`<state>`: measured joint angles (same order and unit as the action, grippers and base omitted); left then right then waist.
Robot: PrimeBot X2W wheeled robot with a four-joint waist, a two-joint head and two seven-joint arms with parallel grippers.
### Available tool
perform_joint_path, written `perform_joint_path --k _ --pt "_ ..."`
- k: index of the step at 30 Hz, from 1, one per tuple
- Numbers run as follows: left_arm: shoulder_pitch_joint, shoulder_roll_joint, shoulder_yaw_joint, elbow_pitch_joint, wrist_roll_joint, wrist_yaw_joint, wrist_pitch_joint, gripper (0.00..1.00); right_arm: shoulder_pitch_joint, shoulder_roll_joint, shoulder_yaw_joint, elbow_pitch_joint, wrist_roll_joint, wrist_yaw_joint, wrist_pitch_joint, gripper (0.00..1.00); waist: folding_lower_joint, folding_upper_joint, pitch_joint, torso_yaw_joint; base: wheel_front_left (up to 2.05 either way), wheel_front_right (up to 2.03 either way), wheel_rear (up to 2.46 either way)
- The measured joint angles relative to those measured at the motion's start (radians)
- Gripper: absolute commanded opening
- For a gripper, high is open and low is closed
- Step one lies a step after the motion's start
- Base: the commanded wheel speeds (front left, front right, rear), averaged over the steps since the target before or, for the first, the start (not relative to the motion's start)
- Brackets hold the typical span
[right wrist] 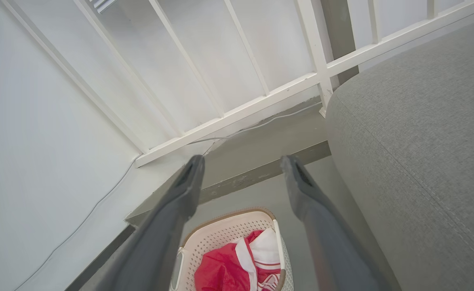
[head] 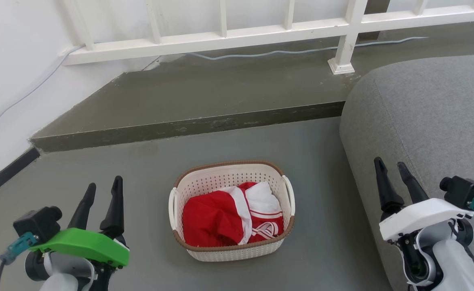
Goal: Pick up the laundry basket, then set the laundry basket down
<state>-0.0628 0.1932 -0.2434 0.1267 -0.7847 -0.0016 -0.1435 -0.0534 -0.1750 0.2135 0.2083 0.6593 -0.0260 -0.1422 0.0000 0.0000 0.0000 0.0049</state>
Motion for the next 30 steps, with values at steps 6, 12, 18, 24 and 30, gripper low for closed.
perform_joint_path --k 6,12,18,24,30 --pt "0.002 -0.001 -0.021 0.000 0.065 0.029 -0.017 1.00 0.002 0.000 0.018 0.009 -0.062 -0.020 -0.021 1.00 0.0000 0.0000 0.001 0.000 0.00 0.00 0.00" --pt "0.003 0.000 -0.039 0.001 0.140 0.047 -0.038 1.00 0.003 -0.002 0.035 0.018 -0.132 -0.033 -0.041 1.00 0.0000 0.0000 0.001 -0.001 0.00 0.00 0.00" --pt "0.004 0.006 -0.058 0.002 0.215 0.065 -0.060 1.00 0.003 -0.008 0.053 0.020 -0.205 -0.047 -0.060 1.00 0.0000 0.0000 0.001 -0.002 0.00 0.00 0.00" --pt "0.007 0.007 -0.079 0.002 0.283 0.083 -0.079 1.00 0.002 -0.010 0.071 0.020 -0.274 -0.057 -0.079 1.00 0.0000 0.0000 0.000 -0.002 0.00 0.00 0.00" --pt "0.009 0.006 -0.090 0.001 0.336 0.094 -0.097 1.00 0.002 -0.011 0.090 0.021 -0.342 -0.074 -0.097 1.00 0.0000 0.0000 0.000 -0.001 0.00 0.00 0.00"
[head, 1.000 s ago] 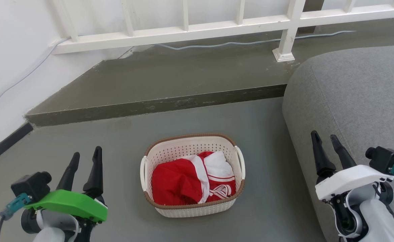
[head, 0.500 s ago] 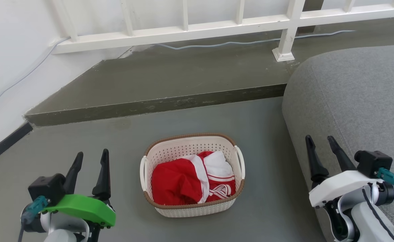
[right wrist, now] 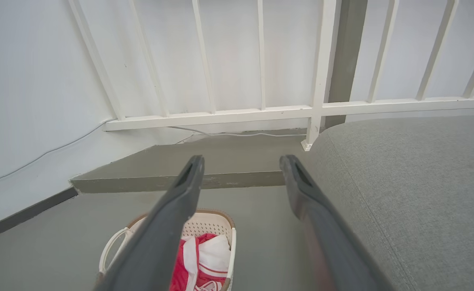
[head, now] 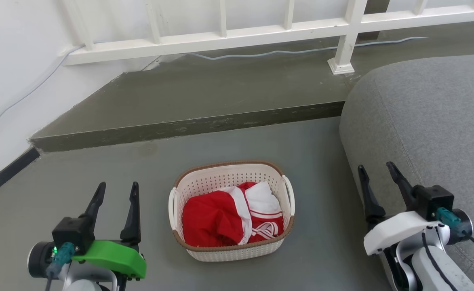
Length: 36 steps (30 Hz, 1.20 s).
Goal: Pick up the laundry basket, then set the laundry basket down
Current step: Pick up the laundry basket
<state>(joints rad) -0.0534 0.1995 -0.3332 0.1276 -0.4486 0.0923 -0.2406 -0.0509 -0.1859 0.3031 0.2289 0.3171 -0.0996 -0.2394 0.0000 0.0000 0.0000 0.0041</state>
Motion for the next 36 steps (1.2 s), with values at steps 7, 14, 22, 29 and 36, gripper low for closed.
perform_joint_path --k 7,14,22,29,36 --pt "0.004 -0.007 -0.002 0.005 0.026 0.006 -0.008 1.00 0.000 0.006 0.001 0.005 -0.025 -0.008 -0.011 1.00 0.0000 0.0000 0.000 0.001 0.00 0.00 0.00" --pt "0.013 -0.024 0.009 0.022 0.020 0.006 -0.008 1.00 0.012 0.021 -0.018 0.010 -0.020 -0.009 -0.011 1.00 0.0000 0.0000 0.001 0.000 0.00 0.00 0.00" --pt "0.013 -0.026 0.011 0.031 0.020 0.010 -0.008 1.00 0.015 0.026 -0.029 0.014 -0.020 -0.009 -0.011 1.00 0.0000 0.0000 0.005 -0.004 0.00 0.00 0.00" --pt "0.014 -0.026 0.012 0.035 0.021 0.010 -0.008 1.00 0.015 0.029 -0.032 0.014 -0.020 -0.009 -0.011 1.00 0.0000 0.0000 0.013 -0.005 0.00 0.00 0.00" --pt "0.013 -0.027 0.012 0.032 0.021 0.014 -0.008 1.00 0.015 0.030 -0.040 0.009 -0.020 -0.009 -0.011 1.00 0.0000 0.0000 0.035 -0.004 0.00 0.00 0.00"
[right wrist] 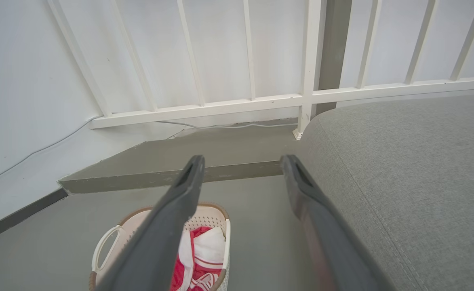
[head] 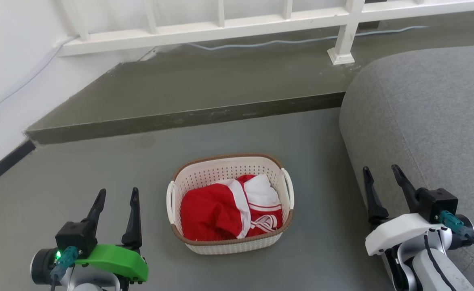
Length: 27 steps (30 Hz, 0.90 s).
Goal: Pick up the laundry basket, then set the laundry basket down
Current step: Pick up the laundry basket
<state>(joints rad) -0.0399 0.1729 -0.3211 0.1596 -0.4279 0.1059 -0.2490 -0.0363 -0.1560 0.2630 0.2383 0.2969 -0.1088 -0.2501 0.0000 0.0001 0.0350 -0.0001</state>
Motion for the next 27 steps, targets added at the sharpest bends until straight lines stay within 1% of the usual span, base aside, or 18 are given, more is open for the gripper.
perform_joint_path --k 12,27 --pt "-0.003 -0.001 0.000 -0.017 0.000 0.000 0.000 1.00 -0.011 0.007 -0.002 -0.015 -0.003 0.000 0.000 1.00 0.0000 0.0000 0.067 0.002 0.00 0.00 0.00" --pt "-0.071 -0.002 -0.004 -0.047 0.002 -0.006 0.000 1.00 -0.084 0.022 -0.002 -0.041 -0.018 0.000 0.000 1.00 0.0000 0.0000 0.221 0.010 0.00 0.00 0.00"
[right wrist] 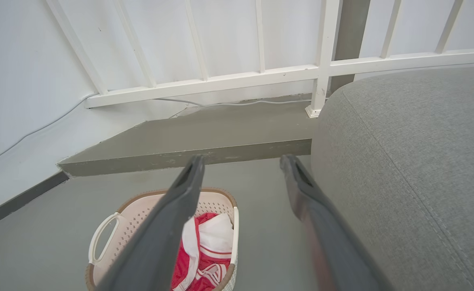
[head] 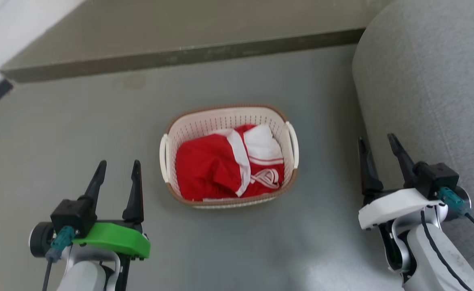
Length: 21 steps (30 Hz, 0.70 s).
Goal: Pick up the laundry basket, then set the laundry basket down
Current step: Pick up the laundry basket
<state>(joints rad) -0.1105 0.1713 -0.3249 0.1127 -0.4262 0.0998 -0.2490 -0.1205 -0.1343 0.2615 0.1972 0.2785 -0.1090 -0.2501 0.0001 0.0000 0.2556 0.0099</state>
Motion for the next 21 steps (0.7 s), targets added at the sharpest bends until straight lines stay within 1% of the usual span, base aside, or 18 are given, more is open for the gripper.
perform_joint_path --k 7,11,21 --pt "-0.043 0.000 0.002 -0.007 0.000 -0.004 0.000 1.00 -0.035 0.001 -0.001 -0.006 -0.018 -0.004 0.000 1.00 0.0000 0.0000 0.087 0.005 0.00 0.00 0.00" --pt "-0.073 -0.002 0.002 -0.009 0.000 -0.019 0.000 1.00 -0.057 0.002 -0.002 -0.006 -0.025 -0.007 0.000 1.00 0.0000 0.0000 0.137 0.007 0.00 0.00 0.00" --pt "-0.152 -0.006 0.002 -0.005 -0.001 -0.039 0.000 1.00 -0.136 0.000 -0.003 -0.005 -0.049 -0.007 0.000 1.00 0.0000 0.0000 0.267 0.014 0.00 0.00 0.00"
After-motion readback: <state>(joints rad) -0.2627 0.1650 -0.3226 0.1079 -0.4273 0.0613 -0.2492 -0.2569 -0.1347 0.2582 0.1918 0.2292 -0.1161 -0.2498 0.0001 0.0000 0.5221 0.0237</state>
